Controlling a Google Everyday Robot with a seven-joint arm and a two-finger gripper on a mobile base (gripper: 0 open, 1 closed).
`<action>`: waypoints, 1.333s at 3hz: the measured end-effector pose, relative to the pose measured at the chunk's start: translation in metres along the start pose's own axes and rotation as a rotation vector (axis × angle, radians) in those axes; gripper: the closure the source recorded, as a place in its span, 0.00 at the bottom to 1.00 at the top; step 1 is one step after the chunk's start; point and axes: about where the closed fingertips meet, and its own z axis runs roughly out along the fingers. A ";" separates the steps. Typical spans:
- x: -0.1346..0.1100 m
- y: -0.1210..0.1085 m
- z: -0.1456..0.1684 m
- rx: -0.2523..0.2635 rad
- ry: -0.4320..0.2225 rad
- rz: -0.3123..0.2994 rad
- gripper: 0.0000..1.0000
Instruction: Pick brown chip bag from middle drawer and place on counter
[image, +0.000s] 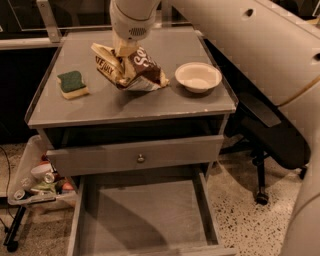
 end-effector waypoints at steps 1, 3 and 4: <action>0.000 0.000 0.000 0.000 0.000 0.000 0.58; 0.000 0.000 0.000 0.000 0.000 0.000 0.12; 0.000 0.000 0.000 0.000 0.000 0.000 0.00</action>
Offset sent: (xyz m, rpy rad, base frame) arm 0.0000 0.0000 0.0000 0.0000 0.0000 0.0000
